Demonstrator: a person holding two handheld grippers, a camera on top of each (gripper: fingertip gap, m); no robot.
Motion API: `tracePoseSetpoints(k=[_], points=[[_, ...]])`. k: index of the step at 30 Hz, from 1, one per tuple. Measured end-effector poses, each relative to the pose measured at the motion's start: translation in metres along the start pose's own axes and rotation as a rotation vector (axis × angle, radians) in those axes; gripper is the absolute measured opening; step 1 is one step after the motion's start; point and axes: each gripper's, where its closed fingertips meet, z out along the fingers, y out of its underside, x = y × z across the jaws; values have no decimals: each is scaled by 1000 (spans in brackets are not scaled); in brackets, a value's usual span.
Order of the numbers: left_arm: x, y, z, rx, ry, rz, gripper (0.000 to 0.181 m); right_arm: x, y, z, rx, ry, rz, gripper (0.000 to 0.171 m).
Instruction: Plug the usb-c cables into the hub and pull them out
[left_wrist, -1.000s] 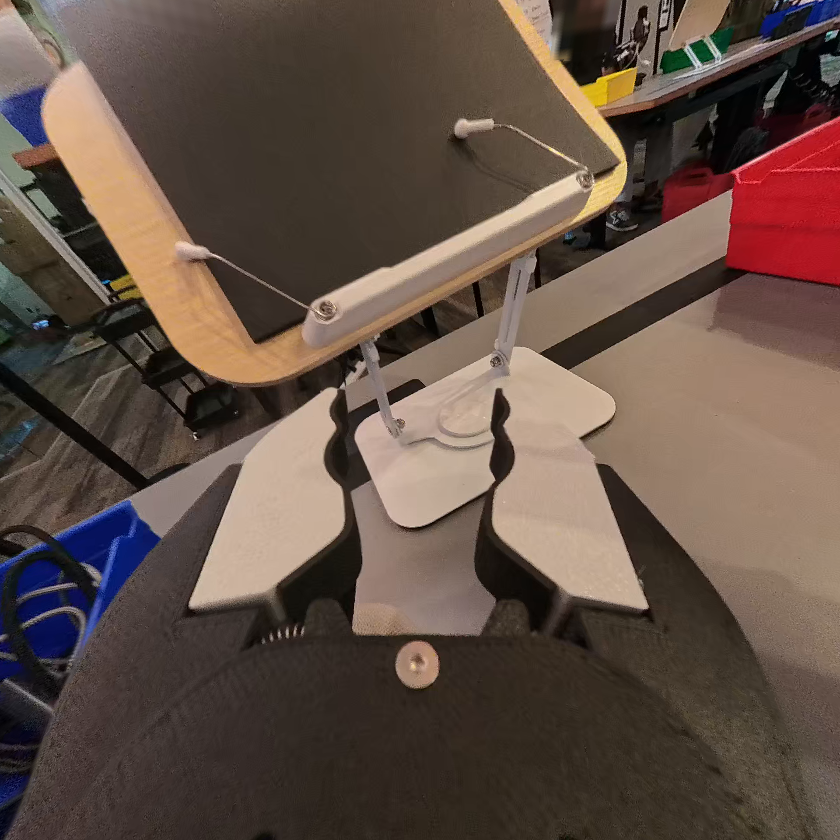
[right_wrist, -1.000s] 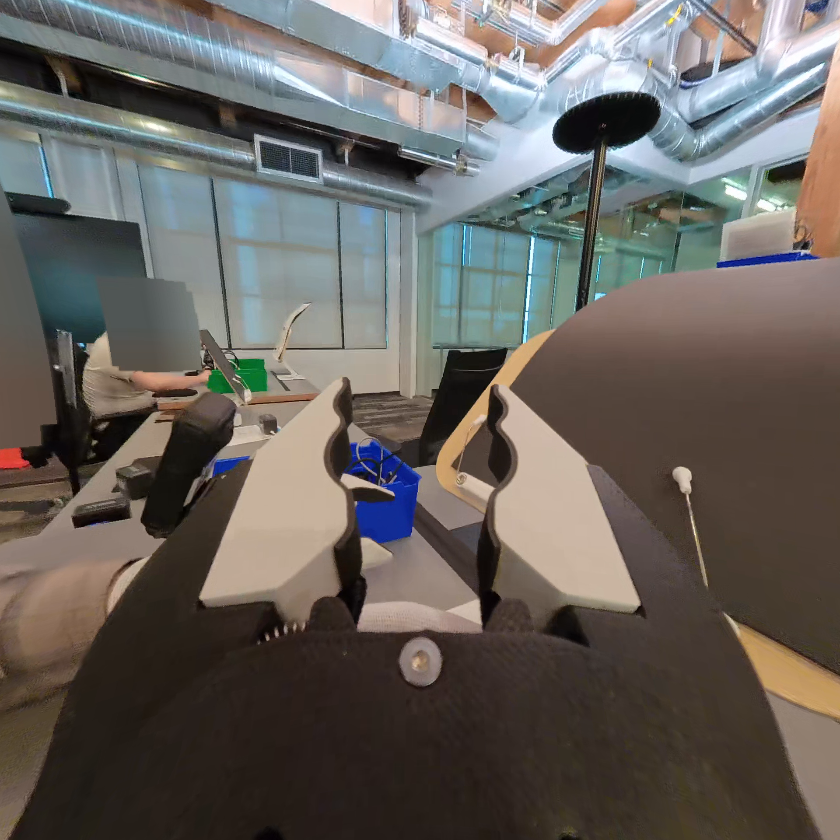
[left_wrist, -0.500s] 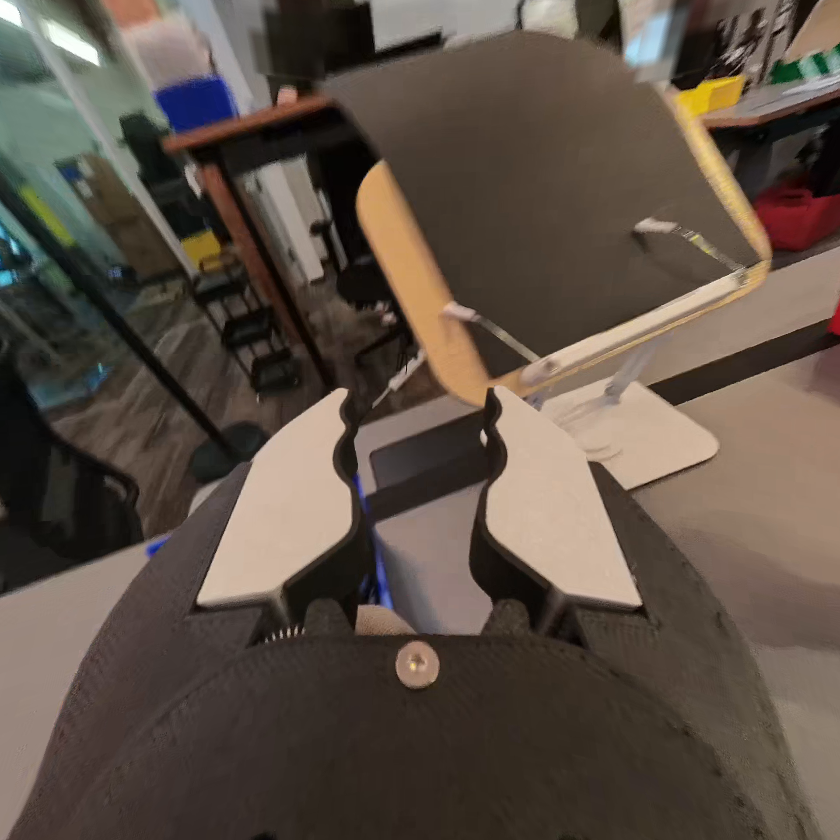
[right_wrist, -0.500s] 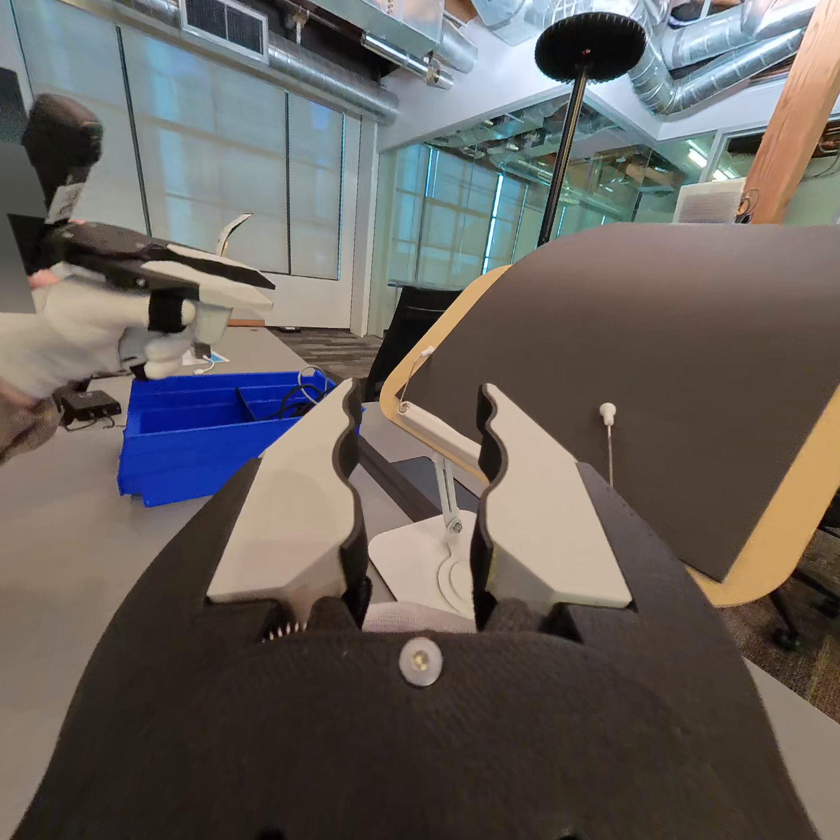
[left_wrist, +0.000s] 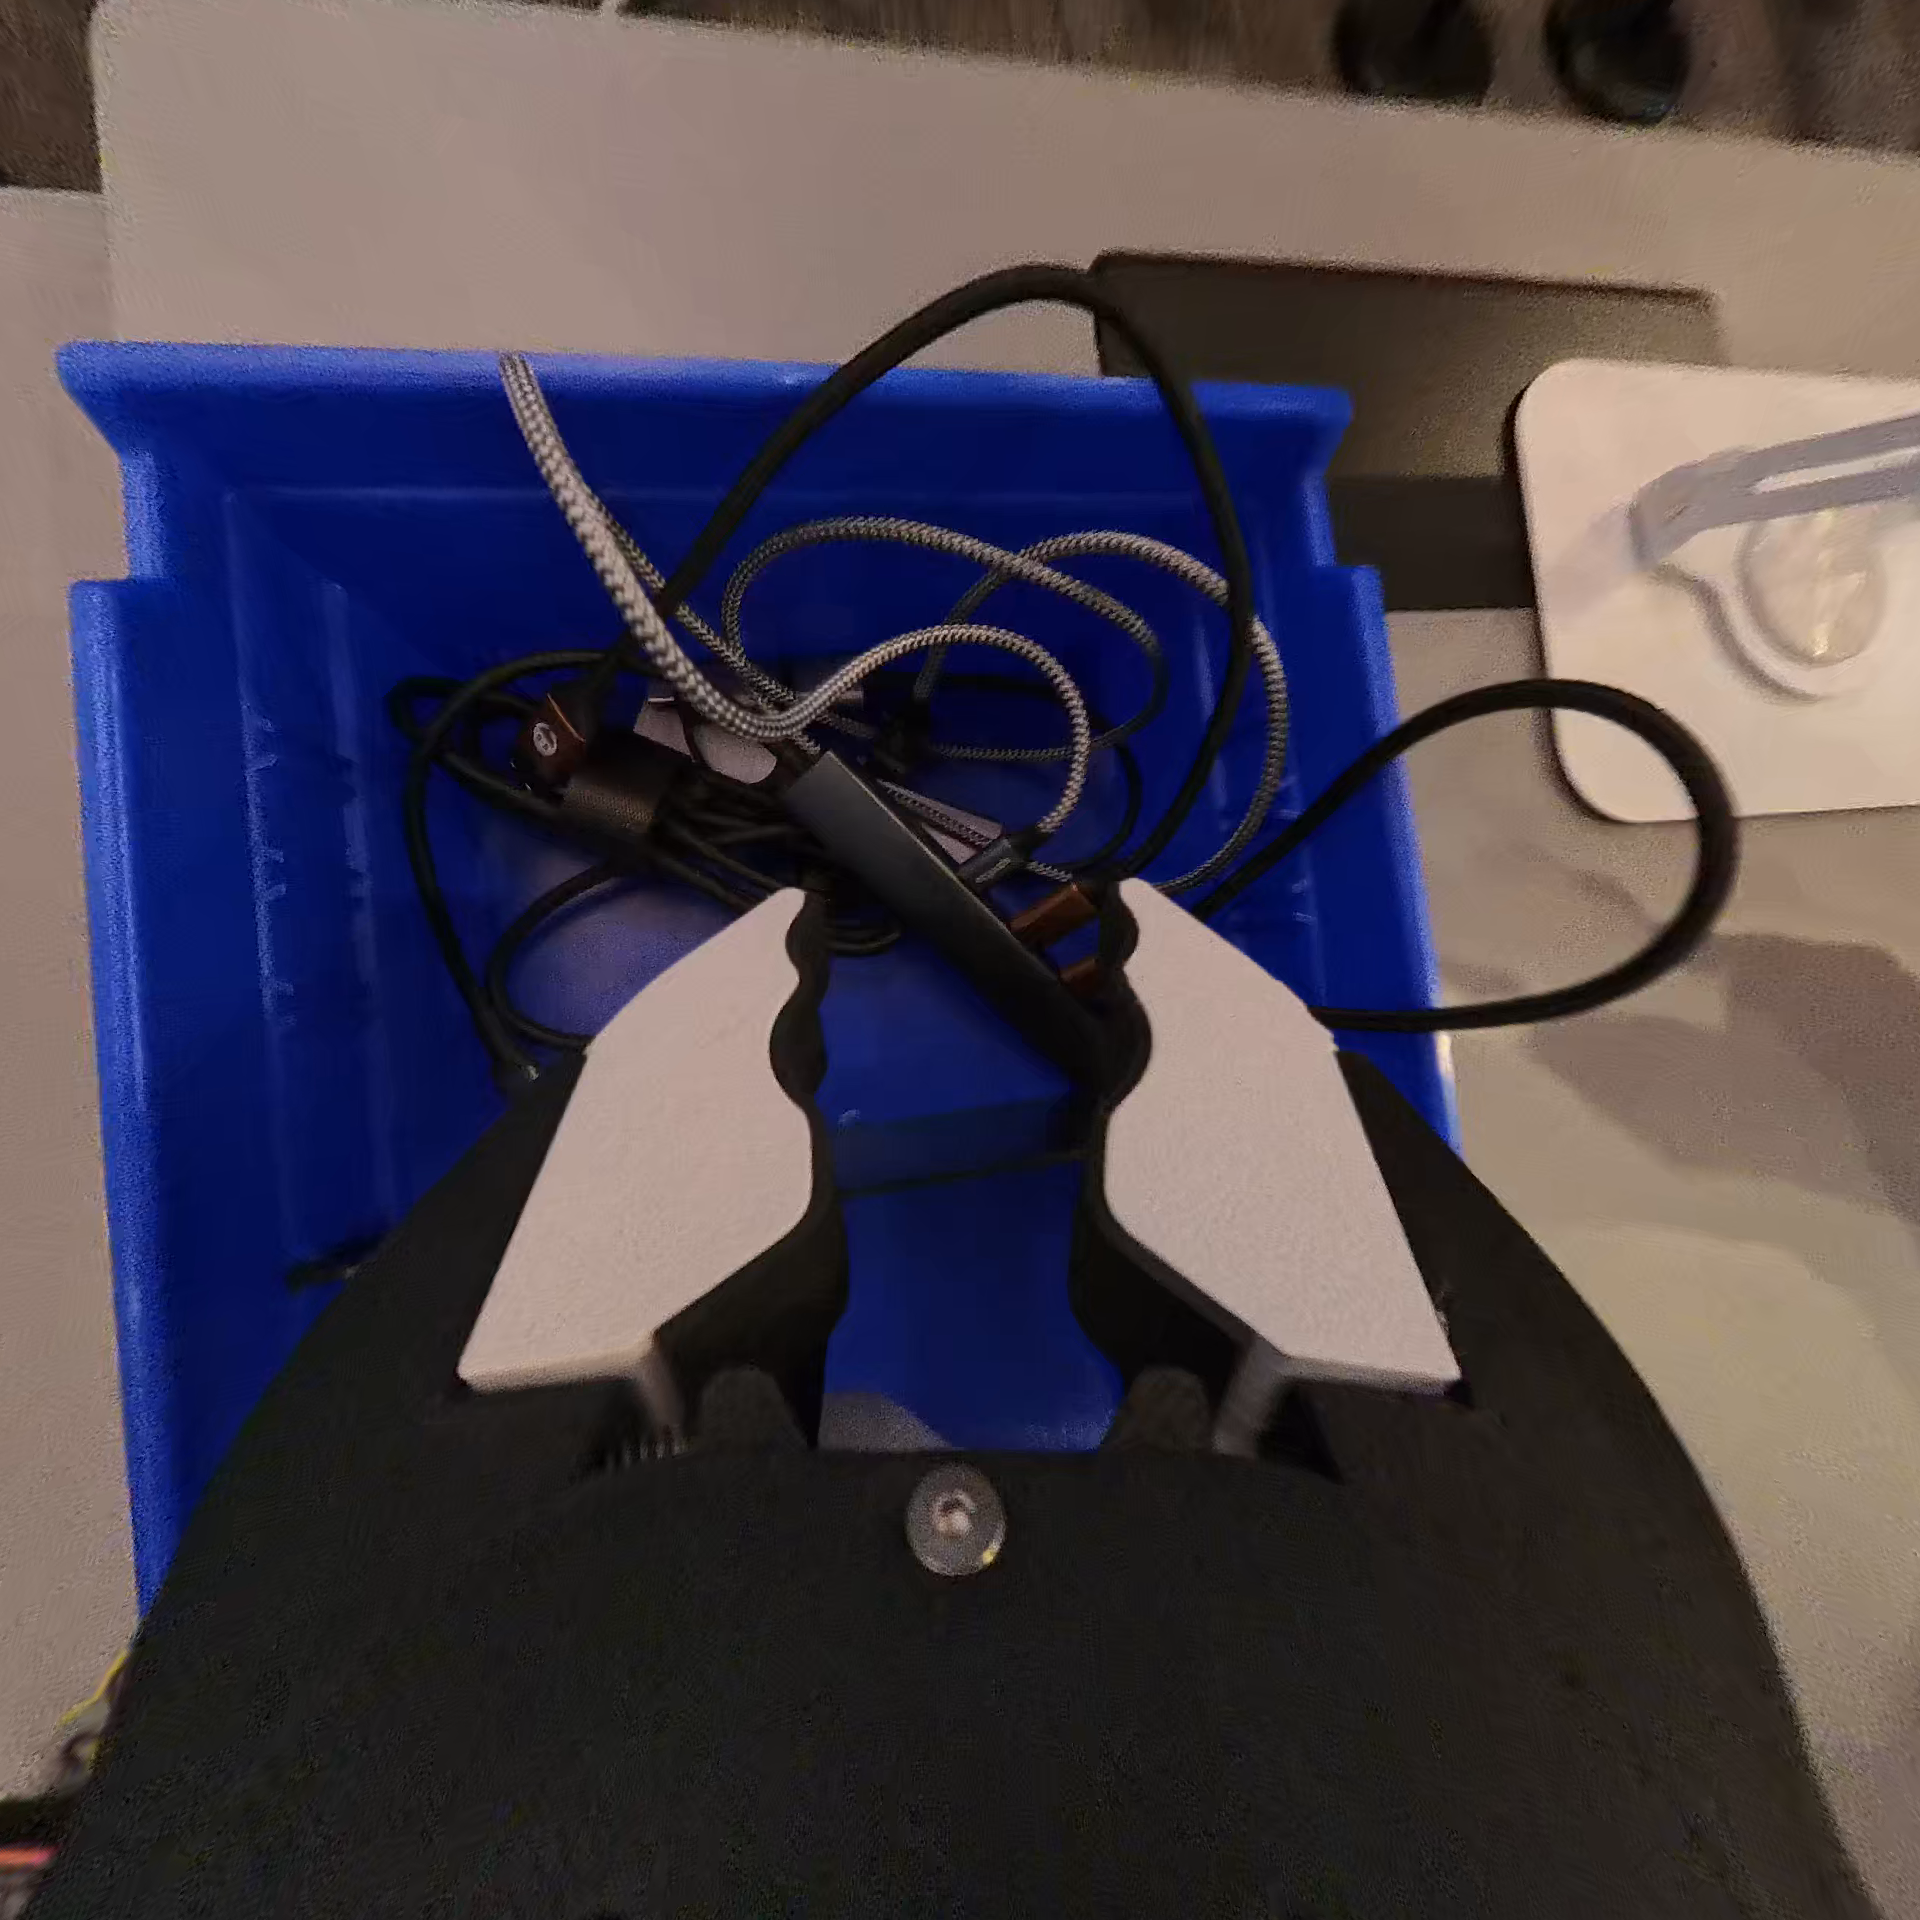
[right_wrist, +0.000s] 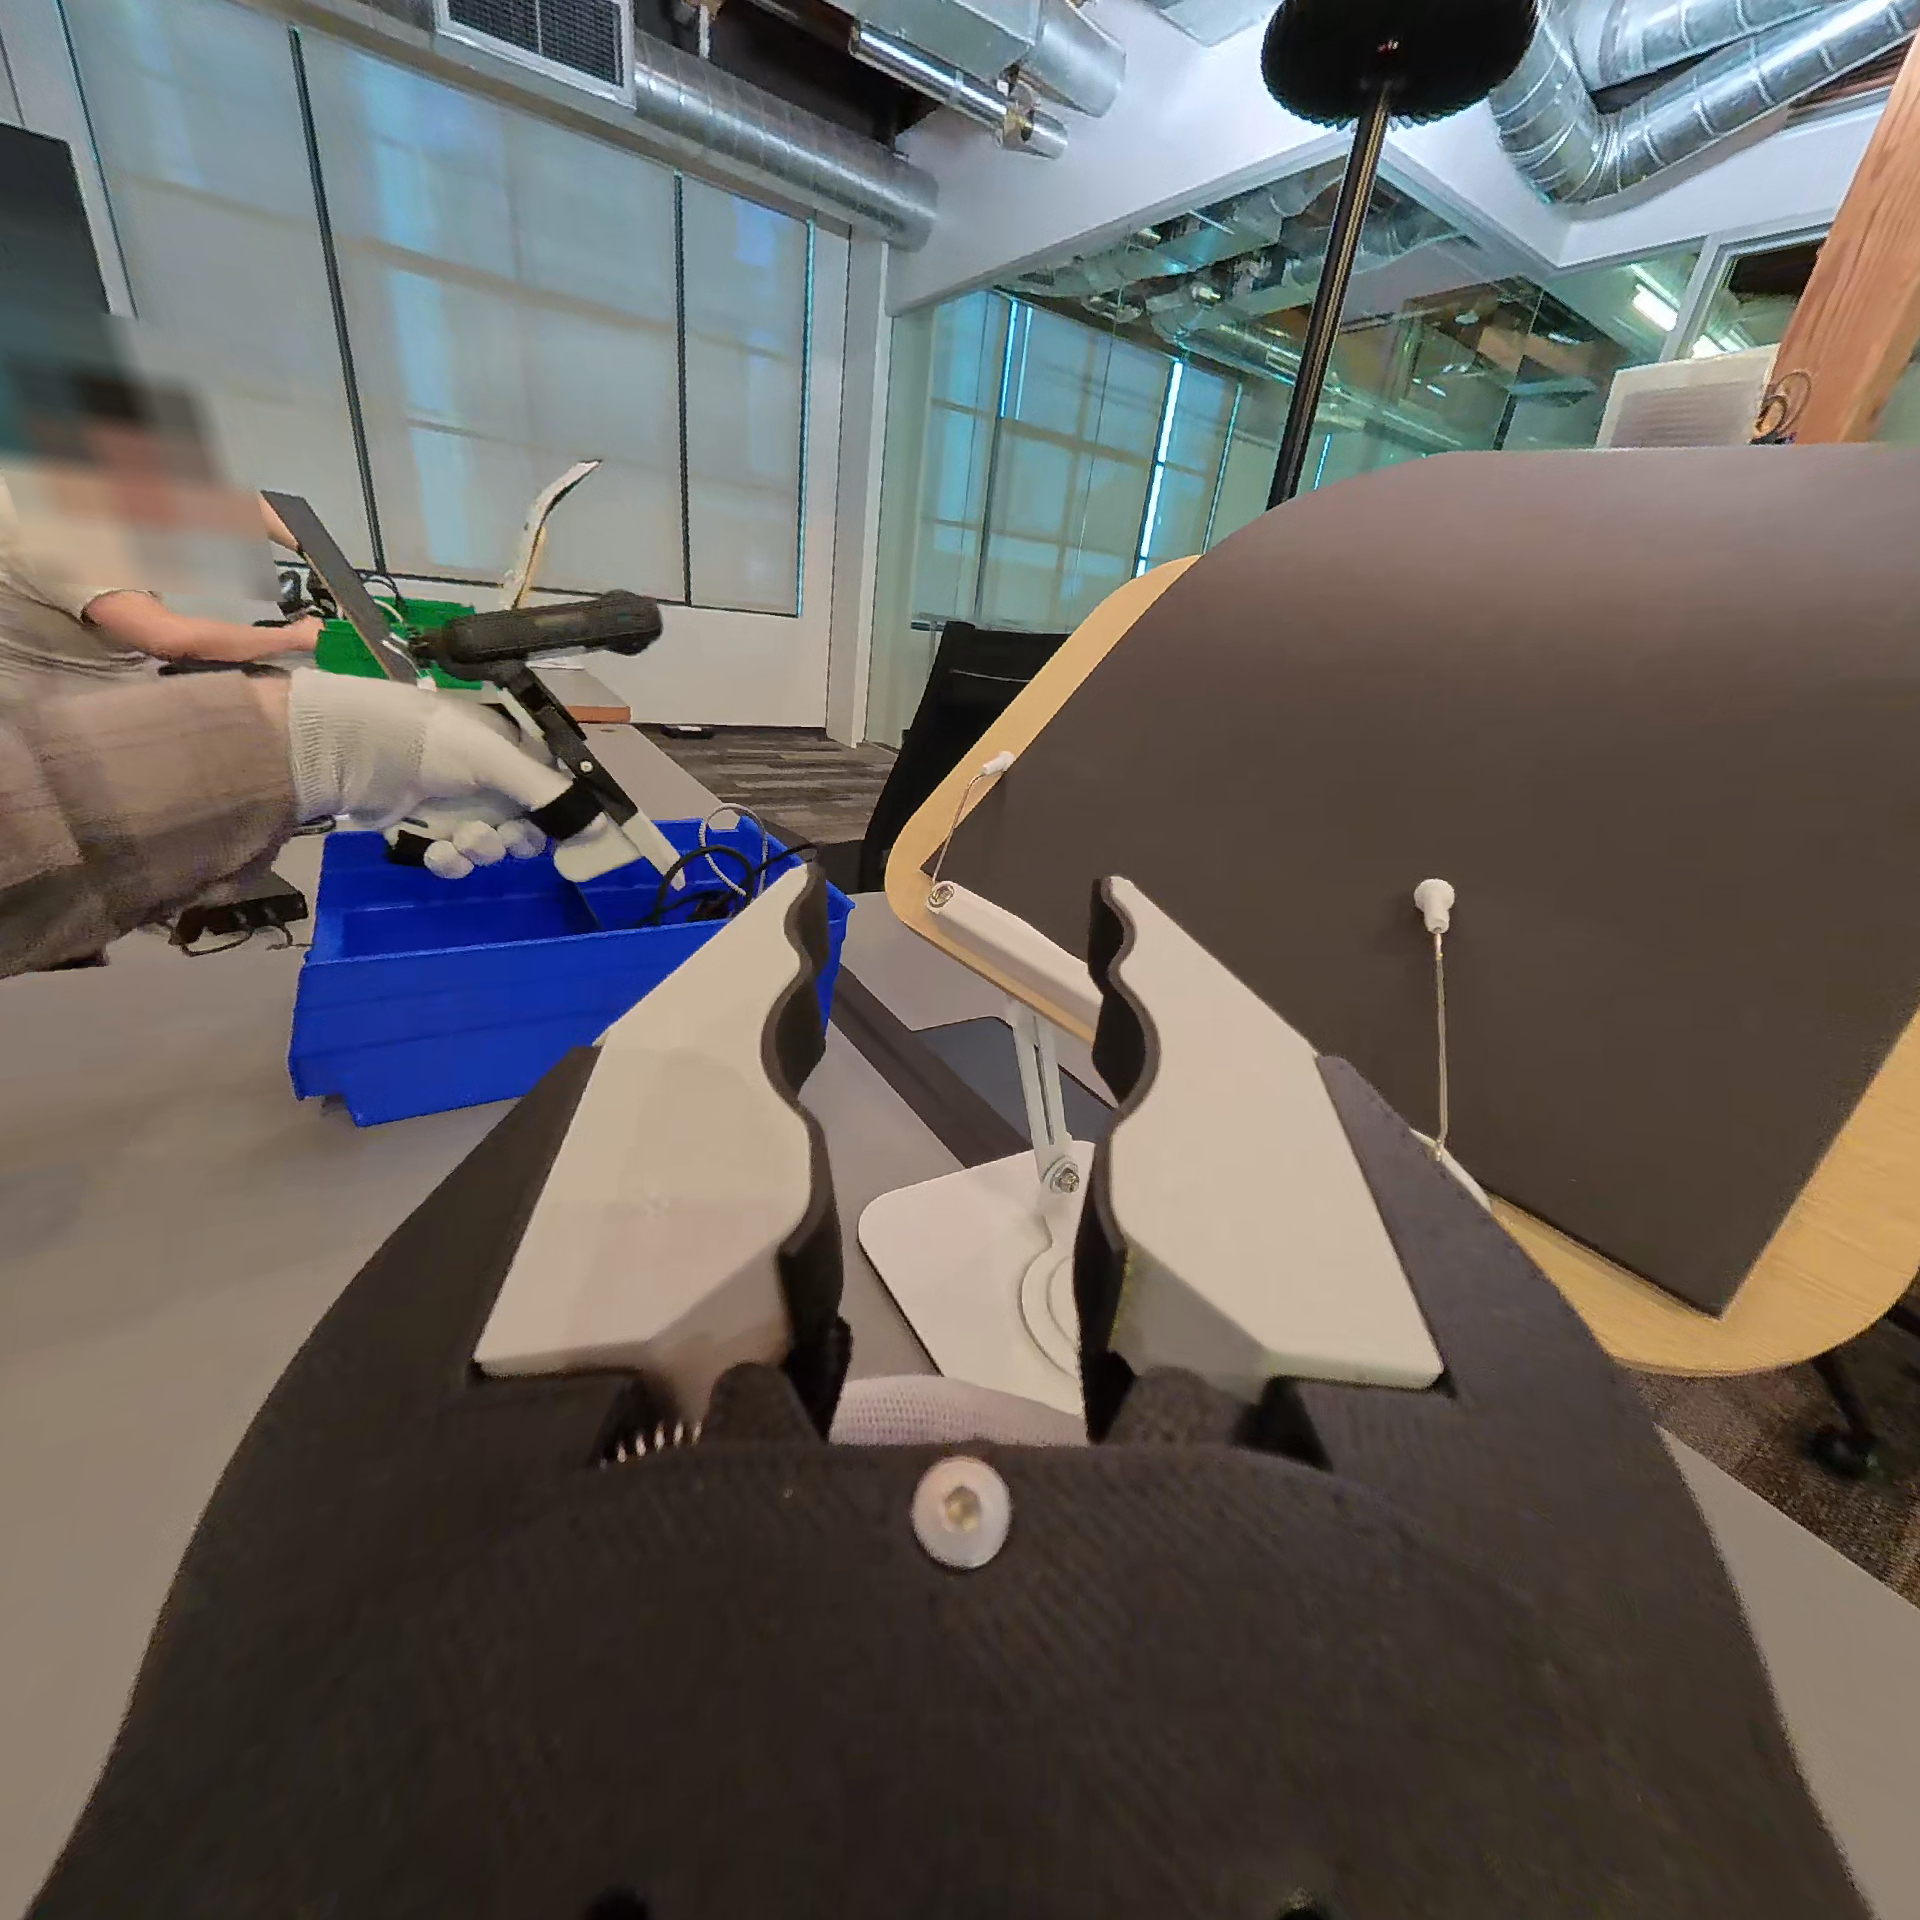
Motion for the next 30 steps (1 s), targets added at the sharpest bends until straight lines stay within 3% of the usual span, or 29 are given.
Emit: tracePoseSetpoints(k=[10, 16, 18, 24, 30], points=[[-22, 5, 40, -217, -159, -45, 55, 0, 7, 3, -23, 2, -8, 48], [-35, 10, 58, -286, -236, -83, 41, 6, 10, -1, -23, 17, 3, 48], [-33, 8, 61, -278, -227, -97, 31, 9, 10, -2, -21, 22, 7, 48], [-35, 0, 55, -234, -259, -75, 29, 12, 12, -4, -23, 29, 11, 48], [-36, -20, 27, -85, -271, -46, 26, 11, 10, -5, -14, 25, 15, 48]])
